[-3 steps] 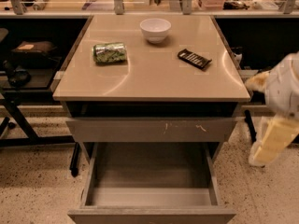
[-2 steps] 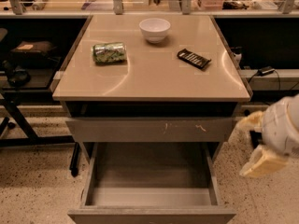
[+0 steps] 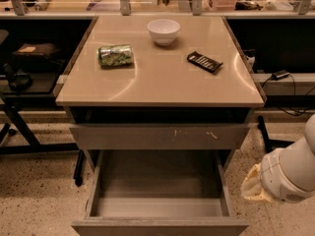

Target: Close middle drawer

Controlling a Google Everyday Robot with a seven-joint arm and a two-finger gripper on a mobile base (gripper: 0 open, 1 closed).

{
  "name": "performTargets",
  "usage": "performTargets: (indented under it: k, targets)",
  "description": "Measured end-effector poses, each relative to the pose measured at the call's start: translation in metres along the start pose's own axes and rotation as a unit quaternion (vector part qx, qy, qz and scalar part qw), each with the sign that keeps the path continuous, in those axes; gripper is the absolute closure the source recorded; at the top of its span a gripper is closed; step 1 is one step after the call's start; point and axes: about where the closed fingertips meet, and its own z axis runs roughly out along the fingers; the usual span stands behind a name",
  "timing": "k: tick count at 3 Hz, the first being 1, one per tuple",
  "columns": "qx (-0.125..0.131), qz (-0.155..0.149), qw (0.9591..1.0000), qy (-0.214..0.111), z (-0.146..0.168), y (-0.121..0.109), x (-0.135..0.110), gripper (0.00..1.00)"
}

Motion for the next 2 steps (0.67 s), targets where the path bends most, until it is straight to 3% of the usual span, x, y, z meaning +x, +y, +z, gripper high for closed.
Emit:
performTargets:
  k: [1, 2]
  targets:
    - [0.002, 0.0, 1.0, 0.0, -0.001, -0.001, -0.001, 1.0]
    - [-0.022, 0.013, 0.9997, 0.007, 0.042, 0.018, 0.006, 1.0]
